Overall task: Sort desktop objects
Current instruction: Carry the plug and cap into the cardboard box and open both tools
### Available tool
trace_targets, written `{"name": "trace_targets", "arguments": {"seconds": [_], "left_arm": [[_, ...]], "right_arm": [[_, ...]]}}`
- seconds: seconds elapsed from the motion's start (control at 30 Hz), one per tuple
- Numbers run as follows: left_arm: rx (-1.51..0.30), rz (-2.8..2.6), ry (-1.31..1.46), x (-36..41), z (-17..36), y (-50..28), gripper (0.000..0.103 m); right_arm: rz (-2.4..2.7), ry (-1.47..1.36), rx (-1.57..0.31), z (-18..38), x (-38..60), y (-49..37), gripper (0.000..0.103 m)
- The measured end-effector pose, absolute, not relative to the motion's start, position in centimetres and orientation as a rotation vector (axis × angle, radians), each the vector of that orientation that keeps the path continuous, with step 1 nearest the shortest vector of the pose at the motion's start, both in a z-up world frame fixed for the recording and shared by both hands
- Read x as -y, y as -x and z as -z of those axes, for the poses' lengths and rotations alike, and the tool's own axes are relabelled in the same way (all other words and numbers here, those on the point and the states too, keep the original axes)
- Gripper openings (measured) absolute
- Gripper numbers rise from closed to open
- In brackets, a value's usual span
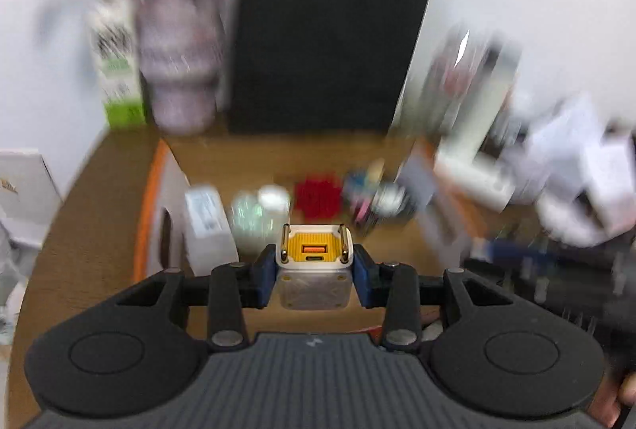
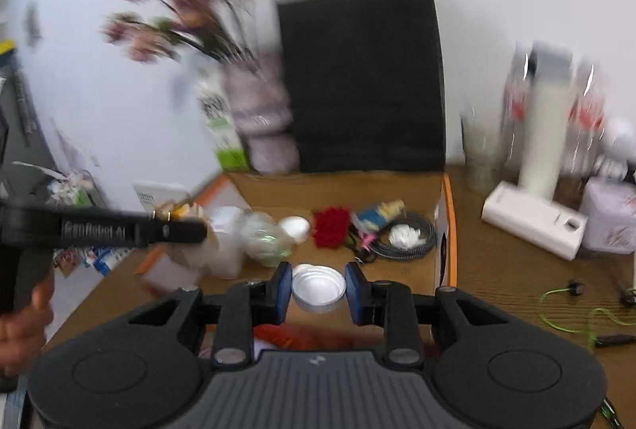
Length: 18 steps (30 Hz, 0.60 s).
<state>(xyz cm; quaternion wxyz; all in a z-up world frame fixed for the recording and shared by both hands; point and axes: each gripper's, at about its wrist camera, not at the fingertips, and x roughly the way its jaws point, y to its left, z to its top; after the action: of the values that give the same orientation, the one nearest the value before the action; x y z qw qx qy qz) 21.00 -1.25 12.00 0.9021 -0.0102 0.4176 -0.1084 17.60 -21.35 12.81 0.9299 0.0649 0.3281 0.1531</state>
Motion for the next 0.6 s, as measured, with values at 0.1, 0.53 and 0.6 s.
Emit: {"name": "trace_targets", "arguments": {"seconds": [0.1,0.53,0.6], "left_arm": [[-0.985,0.172,-0.129,3.1,-9.1,-25.1,0.039],[-1.038,0.130,-0.032,2.9,-5.2,-31.8,0.063],[-1.008,0.158,-0.025,2.7,-6.2,-31.1,0.069]], "right_arm": [[-0.245,-0.134,-0.778,-11.2,21.3,-22.8,0.027],[-0.190,-0.134,-0.975,-4.3,19.6,-31.4,0.044],[-0.198,-0.167,-0.952,-4.7,19.9,-31.0,0.050]]}}
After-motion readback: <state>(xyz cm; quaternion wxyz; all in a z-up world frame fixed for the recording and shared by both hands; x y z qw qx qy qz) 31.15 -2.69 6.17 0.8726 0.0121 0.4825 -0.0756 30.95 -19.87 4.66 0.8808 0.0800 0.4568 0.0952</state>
